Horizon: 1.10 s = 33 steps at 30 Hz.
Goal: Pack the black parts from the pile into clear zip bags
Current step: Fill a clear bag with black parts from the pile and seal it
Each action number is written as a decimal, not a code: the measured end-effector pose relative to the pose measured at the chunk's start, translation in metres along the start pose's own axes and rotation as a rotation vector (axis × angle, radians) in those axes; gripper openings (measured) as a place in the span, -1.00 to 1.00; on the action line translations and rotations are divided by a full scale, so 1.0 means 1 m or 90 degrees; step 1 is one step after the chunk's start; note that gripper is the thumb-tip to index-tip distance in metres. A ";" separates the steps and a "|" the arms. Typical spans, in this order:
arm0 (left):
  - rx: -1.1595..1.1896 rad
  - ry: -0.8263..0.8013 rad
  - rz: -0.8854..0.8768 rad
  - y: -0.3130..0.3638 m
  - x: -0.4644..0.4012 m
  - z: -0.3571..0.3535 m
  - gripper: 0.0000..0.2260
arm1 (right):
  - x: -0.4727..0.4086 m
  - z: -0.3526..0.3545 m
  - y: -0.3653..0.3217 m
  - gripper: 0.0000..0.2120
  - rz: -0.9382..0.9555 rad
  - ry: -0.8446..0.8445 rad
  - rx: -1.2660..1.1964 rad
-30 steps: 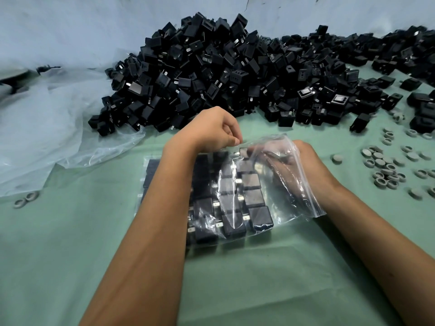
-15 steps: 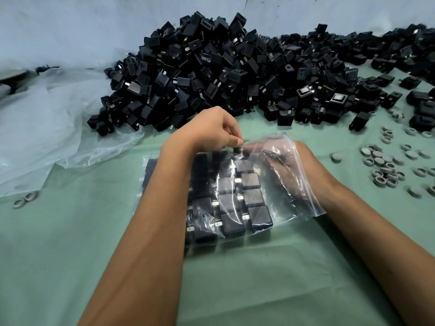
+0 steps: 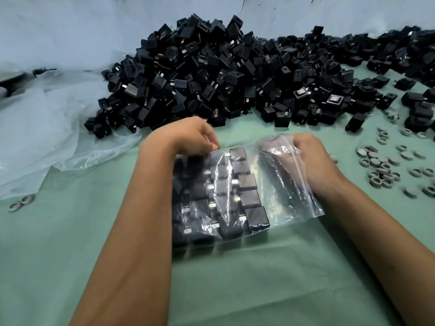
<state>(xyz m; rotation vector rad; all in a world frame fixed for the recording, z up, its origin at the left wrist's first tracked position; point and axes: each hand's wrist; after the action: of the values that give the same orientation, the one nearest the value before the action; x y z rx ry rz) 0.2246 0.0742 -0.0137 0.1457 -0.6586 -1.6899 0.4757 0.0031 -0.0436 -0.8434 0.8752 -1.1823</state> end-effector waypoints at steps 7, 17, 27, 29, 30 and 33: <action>0.082 0.024 0.009 -0.019 0.004 0.003 -0.88 | -0.014 0.014 0.025 -0.93 -0.066 0.153 0.117; 0.053 0.149 -0.022 -0.004 0.003 0.000 -0.81 | -0.078 0.027 0.044 -0.52 0.076 0.101 0.528; 0.011 0.276 0.026 -0.011 -0.004 -0.008 -0.83 | -0.086 0.029 0.049 -0.76 0.091 0.151 0.382; 0.021 0.289 -0.003 -0.002 -0.005 -0.010 -0.83 | -0.076 0.032 0.049 -0.83 0.072 0.196 0.296; 0.029 0.287 -0.033 0.005 -0.005 -0.012 -0.85 | -0.069 0.034 0.048 -0.87 0.054 0.213 0.245; 0.074 0.248 -0.146 0.035 -0.007 -0.024 -0.85 | -0.047 0.036 0.047 -0.96 0.009 0.184 0.084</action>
<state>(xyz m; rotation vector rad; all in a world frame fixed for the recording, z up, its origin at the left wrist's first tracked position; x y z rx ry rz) 0.2667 0.0694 -0.0177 0.6373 -0.4577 -1.7731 0.5200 0.0604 -0.0650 -0.5659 1.0229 -1.3550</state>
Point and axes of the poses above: each hand's wrist, its own x-axis away from the middle knuckle, its own z-axis out of the back of the hand, y = z × x
